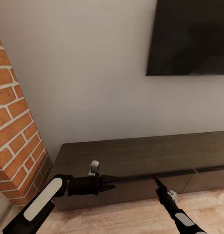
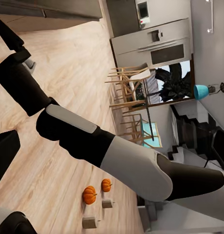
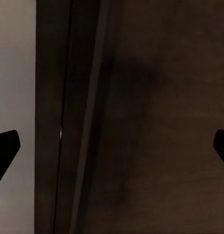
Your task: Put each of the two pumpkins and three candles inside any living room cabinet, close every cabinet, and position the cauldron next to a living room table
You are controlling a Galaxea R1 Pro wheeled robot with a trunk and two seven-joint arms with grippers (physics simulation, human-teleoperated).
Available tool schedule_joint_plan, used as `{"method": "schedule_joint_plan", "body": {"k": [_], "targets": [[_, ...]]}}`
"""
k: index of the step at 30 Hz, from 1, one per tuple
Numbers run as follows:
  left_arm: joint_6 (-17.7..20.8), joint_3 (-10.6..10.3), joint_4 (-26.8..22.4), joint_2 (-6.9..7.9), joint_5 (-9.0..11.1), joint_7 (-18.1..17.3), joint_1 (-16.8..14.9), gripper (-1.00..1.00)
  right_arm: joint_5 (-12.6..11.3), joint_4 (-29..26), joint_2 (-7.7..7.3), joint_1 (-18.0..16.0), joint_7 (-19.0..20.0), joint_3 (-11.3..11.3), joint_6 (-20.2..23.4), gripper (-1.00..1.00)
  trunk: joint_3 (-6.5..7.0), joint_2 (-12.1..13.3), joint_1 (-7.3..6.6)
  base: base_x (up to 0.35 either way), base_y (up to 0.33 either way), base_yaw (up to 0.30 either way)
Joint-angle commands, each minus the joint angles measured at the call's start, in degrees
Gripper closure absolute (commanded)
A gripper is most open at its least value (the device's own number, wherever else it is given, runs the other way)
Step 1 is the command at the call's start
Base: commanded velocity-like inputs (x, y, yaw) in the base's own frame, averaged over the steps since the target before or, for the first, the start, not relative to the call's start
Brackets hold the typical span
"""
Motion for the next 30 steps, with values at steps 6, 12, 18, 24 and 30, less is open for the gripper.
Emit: {"method": "schedule_joint_plan", "body": {"k": [6,12,18,24,30], "targets": [[0.0,0.0,0.1,0.05,-0.6,-0.6,0.0,-1.00,-0.2,0.0,0.01,0.0,0.2,-0.3,0.6,-1.00,-0.05,0.0,-0.01,0.114,0.000,0.000],[0.0,-0.1,0.1,0.08,-0.6,-0.5,0.0,-1.00,-0.2,0.1,0.01,0.0,0.2,-0.3,0.6,-1.00,-0.05,0.0,-0.01,0.078,0.000,0.000],[0.0,-0.1,0.1,0.04,-0.6,-0.6,0.0,-1.00,-0.3,0.1,-0.02,0.0,0.5,-0.3,0.6,-1.00,-0.05,0.0,-0.01,0.058,0.000,0.000],[0.0,-0.1,0.1,0.04,-0.6,-0.6,0.0,-1.00,-0.3,0.1,-0.07,0.0,1.0,-0.3,0.7,-1.00,-0.05,0.0,-0.01,0.004,0.000,0.000],[0.0,-0.1,0.1,0.07,-0.6,-0.6,0.0,-1.00,-0.3,0.0,-0.07,0.0,1.8,-0.3,4.2,-1.00,-0.05,0.0,-0.01,0.000,0.000,0.000]]}}
